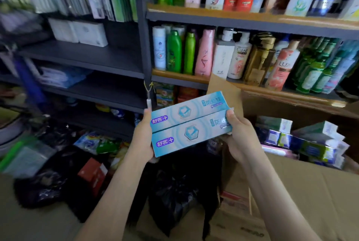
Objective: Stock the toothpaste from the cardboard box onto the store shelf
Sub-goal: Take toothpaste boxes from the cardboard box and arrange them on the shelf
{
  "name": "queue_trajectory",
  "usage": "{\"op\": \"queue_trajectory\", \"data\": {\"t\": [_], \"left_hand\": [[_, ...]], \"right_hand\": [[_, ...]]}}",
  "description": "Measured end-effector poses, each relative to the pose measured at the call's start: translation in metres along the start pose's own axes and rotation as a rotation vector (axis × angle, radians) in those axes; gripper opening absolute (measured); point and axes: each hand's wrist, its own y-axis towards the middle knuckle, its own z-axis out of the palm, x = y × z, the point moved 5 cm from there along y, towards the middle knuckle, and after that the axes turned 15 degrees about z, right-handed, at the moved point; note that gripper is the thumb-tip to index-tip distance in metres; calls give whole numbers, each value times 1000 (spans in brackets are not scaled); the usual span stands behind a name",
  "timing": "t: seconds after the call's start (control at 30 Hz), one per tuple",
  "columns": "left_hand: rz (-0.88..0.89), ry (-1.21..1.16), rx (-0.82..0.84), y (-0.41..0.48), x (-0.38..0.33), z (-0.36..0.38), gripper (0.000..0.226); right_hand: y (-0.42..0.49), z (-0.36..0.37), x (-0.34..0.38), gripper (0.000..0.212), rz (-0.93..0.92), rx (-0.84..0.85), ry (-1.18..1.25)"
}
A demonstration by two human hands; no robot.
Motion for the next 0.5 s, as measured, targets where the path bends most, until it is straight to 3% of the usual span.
{"op": "queue_trajectory", "data": {"t": [0.23, 0.5], "left_hand": [[83, 254, -208, 52, -27, -120, 60], [109, 367, -265, 136, -67, -269, 59]], "right_hand": [[30, 118, -58, 27, 41, 79, -63], [69, 261, -125, 24, 128, 121, -215]]}}
